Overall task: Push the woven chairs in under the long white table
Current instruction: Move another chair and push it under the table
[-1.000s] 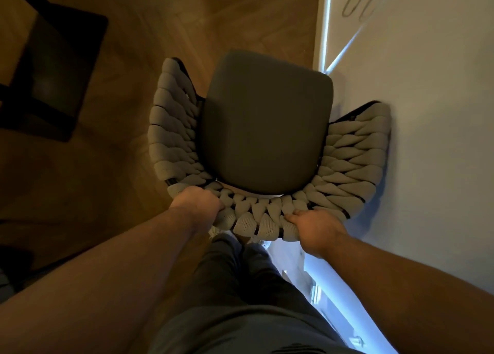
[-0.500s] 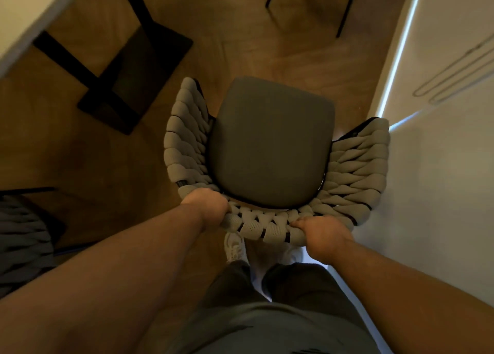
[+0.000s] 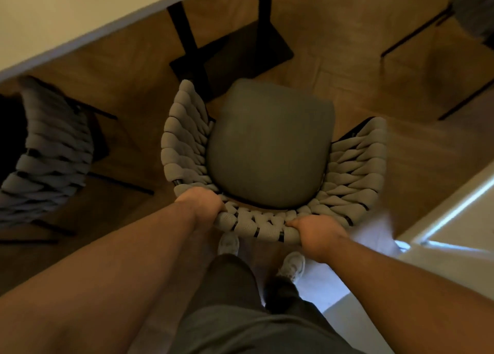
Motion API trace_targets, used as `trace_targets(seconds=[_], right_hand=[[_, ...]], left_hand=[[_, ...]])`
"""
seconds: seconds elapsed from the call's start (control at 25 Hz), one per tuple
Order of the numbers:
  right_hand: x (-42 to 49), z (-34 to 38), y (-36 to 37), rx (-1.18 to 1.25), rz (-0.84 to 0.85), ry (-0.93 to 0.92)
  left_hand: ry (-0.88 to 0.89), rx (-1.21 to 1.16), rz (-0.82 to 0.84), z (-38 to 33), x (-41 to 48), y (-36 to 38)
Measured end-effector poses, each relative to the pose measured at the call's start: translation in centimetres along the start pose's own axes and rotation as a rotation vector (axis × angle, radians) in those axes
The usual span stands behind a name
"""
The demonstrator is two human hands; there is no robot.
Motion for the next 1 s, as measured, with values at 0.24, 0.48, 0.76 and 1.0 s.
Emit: trace_targets(seconds=[0.24, 0.48, 0.76, 1.0], right_hand=[[4.5, 1.2, -6.7, -0.130, -0.017, -0.118], [9.9, 4.2, -14.6, -0.269, -0.072, -0.221], [17.2, 4.5, -21.0, -0.434, -0.053, -0.340], [22.1, 2.9, -24.6, -0.583, -0.055, -0.405]], left_hand=[[-0.067, -0.154, -0.066, 3.8, -0.5, 0.8], [-0.178, -0.304, -0.104, 9.4, -1.2, -0.5], [-0.286, -0.484, -0.103, 12.3, 0.3, -3.1], [-0.337, -0.569, -0.144, 13.2, 3.1, -6.0]])
Point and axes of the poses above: each hand's wrist, its own x-axis towards the middle knuckle, its own y-axis out of the palm, z = x × y, the point moved 5 cm from there along x, towards the middle knuckle, and after that the axes turned 13 degrees about y, right-handed, at the moved point
